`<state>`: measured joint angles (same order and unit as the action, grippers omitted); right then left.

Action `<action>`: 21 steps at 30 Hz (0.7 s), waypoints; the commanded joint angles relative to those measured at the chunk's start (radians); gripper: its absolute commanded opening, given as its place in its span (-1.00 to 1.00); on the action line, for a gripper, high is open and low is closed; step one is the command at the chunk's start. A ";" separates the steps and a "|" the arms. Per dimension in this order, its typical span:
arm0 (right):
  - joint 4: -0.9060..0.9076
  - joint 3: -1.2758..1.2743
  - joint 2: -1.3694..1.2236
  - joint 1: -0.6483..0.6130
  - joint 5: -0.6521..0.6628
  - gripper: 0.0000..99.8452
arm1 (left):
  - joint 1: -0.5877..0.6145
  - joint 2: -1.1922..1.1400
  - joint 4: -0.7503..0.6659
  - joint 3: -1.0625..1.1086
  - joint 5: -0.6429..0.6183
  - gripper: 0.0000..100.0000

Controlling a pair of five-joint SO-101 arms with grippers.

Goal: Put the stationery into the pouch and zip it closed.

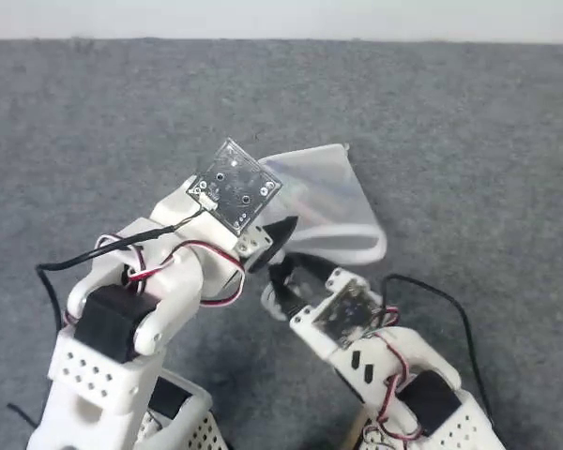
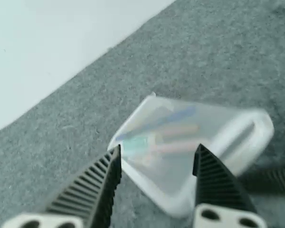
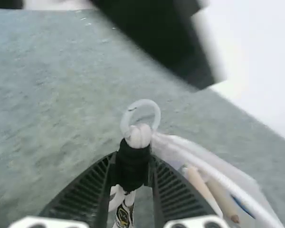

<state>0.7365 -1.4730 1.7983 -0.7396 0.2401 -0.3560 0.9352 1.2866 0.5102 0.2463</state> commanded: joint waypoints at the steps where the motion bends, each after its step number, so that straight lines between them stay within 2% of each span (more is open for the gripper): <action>1: 0.031 0.126 0.019 0.104 -0.011 -0.99 | -0.003 0.032 0.106 -0.088 0.006 -0.54; 5: 0.110 0.187 0.019 0.153 -0.008 -0.99 | 0.029 0.032 0.152 -0.116 0.011 -0.63; 11: 0.099 0.193 0.019 0.156 -0.006 -0.99 | 0.029 0.041 0.187 -0.108 0.006 -0.63; 16: 0.091 0.193 0.019 0.183 -0.005 -0.99 | 0.018 0.186 0.141 -0.036 -0.037 -0.63; 21: 0.113 0.236 0.019 0.226 -0.005 -0.99 | 0.018 0.390 0.048 0.153 -0.092 -0.48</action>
<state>0.8393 -1.3364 1.7998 -0.5447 0.2401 -0.3330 1.1761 1.4293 0.5455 0.1956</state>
